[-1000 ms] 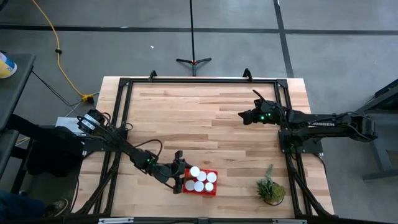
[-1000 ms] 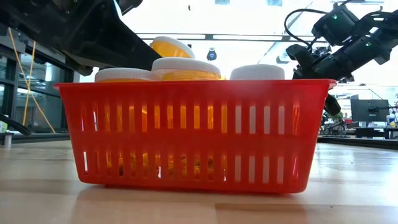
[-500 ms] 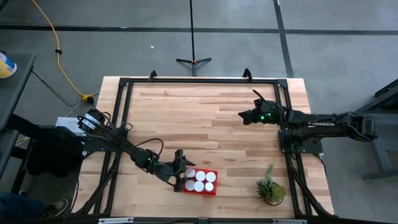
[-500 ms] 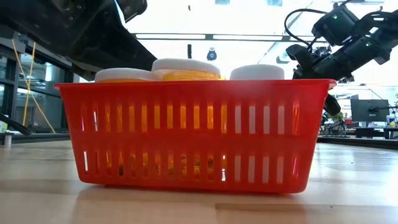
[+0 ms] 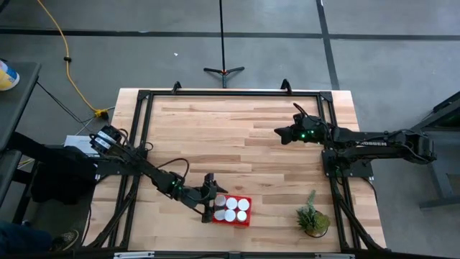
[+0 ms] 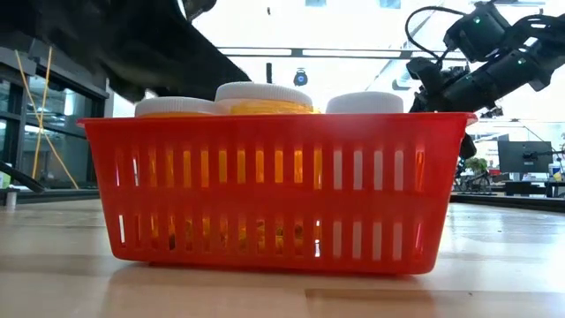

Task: Pick and place pill bottles into a basket
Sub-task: Put the orange pill bottle into the red basket, then return to Home Position

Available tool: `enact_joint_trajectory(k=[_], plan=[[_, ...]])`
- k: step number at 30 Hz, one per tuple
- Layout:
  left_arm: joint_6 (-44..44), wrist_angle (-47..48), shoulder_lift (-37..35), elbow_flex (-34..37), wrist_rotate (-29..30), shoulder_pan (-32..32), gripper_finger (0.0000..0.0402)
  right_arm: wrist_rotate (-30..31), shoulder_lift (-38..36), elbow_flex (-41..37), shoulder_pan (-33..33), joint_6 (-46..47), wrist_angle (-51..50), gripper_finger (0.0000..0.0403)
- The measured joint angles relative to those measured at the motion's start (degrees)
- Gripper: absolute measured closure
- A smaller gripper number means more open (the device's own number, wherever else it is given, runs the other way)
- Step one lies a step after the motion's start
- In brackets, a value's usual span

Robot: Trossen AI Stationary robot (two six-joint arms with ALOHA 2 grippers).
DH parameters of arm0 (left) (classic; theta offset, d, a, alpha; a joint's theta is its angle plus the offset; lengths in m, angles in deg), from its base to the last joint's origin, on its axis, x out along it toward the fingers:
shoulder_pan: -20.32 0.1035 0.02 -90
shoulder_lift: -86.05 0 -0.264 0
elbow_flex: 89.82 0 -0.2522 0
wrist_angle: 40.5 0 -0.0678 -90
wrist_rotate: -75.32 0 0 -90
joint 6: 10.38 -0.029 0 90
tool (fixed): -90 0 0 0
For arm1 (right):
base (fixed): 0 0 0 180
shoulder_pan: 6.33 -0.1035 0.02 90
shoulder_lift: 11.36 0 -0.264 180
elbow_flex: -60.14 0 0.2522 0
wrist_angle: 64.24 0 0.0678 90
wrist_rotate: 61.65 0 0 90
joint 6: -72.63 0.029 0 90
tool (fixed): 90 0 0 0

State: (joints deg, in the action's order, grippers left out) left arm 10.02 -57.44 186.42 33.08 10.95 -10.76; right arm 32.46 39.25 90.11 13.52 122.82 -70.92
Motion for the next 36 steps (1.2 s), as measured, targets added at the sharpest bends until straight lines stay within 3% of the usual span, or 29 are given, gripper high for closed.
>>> enact_joint_trajectory(k=[5,10,18,22,25,30,34,36], plan=[[0.9,0.1,-3.5,-0.9,-7.0,1.9,0.0137,0.4,0.0,0.0,0.0,-4.3,5.0,0.0318],[-0.4,0.8,-9.8,-0.9,-8.1,5.6,0.0214,2.0,-0.2,0.0,0.0,-8.1,9.2,0.0318],[-7.9,-2.4,-18.6,-0.9,-20.3,19.5,0.0371,2.0,-0.5,0.0,0.0,-17.1,11.2,0.0318],[-9.8,-4.1,-19.4,-0.9,-29.7,29.3,0.0372,2.0,-0.5,0.0,0.0,-22.1,11.1,0.0318],[-8.3,-0.5,-20.7,-0.8,-33.0,35.6,0.0365,0.8,-0.5,0.0,0.0,-23.6,11.2,0.0318],[-9.7,5.2,-25.1,-0.8,-30.8,40.3,0.0379,-2.2,-0.5,0.0,0.0,-23.7,11.2,0.0318],[-11.0,13.0,-30.2,-0.9,-25.1,39.5,0.0379,-6.4,-0.5,0.0,0.0,-26.9,11.2,0.0318],[-12.5,16.4,-32.9,-0.8,-25.1,38.4,0.0379,-7.8,-0.5,0.0,0.0,-28.2,11.3,0.0318]])
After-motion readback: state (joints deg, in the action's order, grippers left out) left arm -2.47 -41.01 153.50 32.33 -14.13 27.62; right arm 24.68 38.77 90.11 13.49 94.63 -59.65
